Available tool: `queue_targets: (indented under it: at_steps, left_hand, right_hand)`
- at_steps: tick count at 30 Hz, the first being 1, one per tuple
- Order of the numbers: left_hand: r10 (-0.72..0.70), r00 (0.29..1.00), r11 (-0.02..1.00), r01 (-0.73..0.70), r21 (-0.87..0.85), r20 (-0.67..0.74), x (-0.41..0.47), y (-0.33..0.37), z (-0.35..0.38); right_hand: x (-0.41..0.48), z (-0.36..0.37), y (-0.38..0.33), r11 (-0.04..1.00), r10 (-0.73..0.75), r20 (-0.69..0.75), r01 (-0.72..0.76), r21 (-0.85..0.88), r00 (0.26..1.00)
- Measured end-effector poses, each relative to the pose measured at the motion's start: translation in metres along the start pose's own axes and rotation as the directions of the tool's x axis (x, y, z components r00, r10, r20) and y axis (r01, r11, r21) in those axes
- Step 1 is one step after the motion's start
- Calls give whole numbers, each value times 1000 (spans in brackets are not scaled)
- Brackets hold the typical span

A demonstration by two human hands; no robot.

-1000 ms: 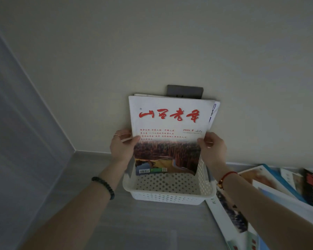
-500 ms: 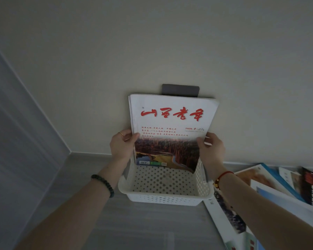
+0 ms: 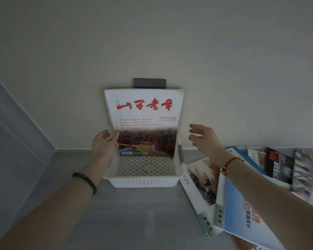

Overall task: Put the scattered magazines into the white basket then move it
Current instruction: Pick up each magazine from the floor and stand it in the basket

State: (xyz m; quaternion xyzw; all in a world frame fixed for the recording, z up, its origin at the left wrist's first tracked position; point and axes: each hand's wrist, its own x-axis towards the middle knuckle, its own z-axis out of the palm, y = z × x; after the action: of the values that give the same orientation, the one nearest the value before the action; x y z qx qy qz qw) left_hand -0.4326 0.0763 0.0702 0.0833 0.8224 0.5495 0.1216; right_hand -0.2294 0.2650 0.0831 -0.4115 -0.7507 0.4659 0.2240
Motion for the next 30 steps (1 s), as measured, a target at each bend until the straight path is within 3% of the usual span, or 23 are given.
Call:
queue_targets:
  at_steps: [5,10,13,16,19,21,24,27,30]
  left_hand:
    - [20,989,994,-5,-105,147,-61,4,14]
    - [58,924,989,-3,-145,377,-143,7,61]
    - [-7,903,986,77,-145,430,-193,-3,101]
    - [-132,857,976,201,-86,499,-241,-16,141]
    - [-160,821,986,158,50,548,-278,-30,173]
    - [-172,817,984,121,128,550,-298,-38,186]
    - [-157,869,978,70,196,469,-315,-49,193]
    - [-180,899,970,94,225,400,-319,-55,191]
    - [-242,894,959,161,234,378,-326,-57,189]
  right_hand:
    - [-41,-81,38,999,47,-21,-46,13,999]
    - [-91,-154,84,993,74,-76,-80,-83,994]
    - [-123,-187,116,985,143,-39,-146,-97,989]
    - [-152,-213,151,954,184,13,-175,-242,983]
    - [-174,-224,184,919,174,122,-117,-376,977]
    - [-184,-220,202,886,169,203,-59,-460,964]
    - [-198,-198,226,791,177,327,63,-608,928]
    - [-208,-182,244,658,131,302,145,-739,944]
    - [-217,-178,250,590,60,275,188,-785,959]
